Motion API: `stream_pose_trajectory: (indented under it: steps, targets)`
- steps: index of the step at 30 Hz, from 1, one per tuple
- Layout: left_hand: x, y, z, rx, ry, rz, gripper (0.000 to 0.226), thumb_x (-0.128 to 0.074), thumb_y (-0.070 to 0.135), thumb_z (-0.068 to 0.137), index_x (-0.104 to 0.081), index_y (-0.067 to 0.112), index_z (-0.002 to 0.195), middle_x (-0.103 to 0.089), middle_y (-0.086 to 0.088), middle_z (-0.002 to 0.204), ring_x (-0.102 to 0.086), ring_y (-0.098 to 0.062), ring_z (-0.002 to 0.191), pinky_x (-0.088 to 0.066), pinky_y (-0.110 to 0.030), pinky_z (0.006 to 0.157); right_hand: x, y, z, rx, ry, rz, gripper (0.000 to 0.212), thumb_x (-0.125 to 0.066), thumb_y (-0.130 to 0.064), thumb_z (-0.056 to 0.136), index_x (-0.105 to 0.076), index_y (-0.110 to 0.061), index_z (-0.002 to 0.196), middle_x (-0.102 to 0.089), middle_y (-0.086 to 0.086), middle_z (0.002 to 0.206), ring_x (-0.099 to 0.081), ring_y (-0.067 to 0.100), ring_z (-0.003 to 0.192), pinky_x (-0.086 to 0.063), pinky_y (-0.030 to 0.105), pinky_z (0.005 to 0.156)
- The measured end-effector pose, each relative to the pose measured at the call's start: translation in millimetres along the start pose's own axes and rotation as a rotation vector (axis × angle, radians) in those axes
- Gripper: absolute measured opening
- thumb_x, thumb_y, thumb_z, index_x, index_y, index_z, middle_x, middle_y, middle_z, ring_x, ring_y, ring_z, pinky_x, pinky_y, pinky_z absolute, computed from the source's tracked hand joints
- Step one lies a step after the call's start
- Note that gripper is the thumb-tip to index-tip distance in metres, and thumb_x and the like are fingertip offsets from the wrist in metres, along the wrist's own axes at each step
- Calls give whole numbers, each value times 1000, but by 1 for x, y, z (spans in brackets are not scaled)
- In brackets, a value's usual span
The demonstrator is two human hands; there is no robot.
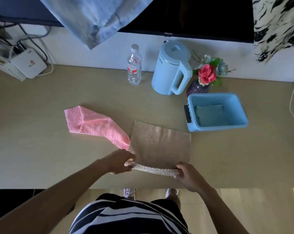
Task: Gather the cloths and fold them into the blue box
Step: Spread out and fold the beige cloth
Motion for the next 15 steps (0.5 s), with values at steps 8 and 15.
stream_pose_trajectory:
  steps: [8, 15]
  targets:
    - [33, 7, 25, 3, 124, -157, 34, -70, 37, 90, -66, 7, 106, -68, -4, 108, -56, -14, 90, -37, -25, 71, 40, 26, 17, -71, 80, 155, 39, -71, -19, 81, -40, -31, 59, -40, -14, 58, -38, -1, 56, -33, 18, 54]
    - [63, -15, 60, 152, 322, -375, 27, -81, 21, 80, -58, 12, 72, -56, 6, 68, -49, -2, 58, -38, -25, 58, 55, 66, 44, -210, 104, 174, 32, -77, -37, 80, -56, -18, 68, -54, -6, 65, -52, 13, 64, -34, 28, 55]
Point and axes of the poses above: each hand's wrist, its own z-axis towards the middle knuckle, its own x-axis out of the back of the hand, y = z × x, the point moved 10 cm from there along z, towards the middle knuckle
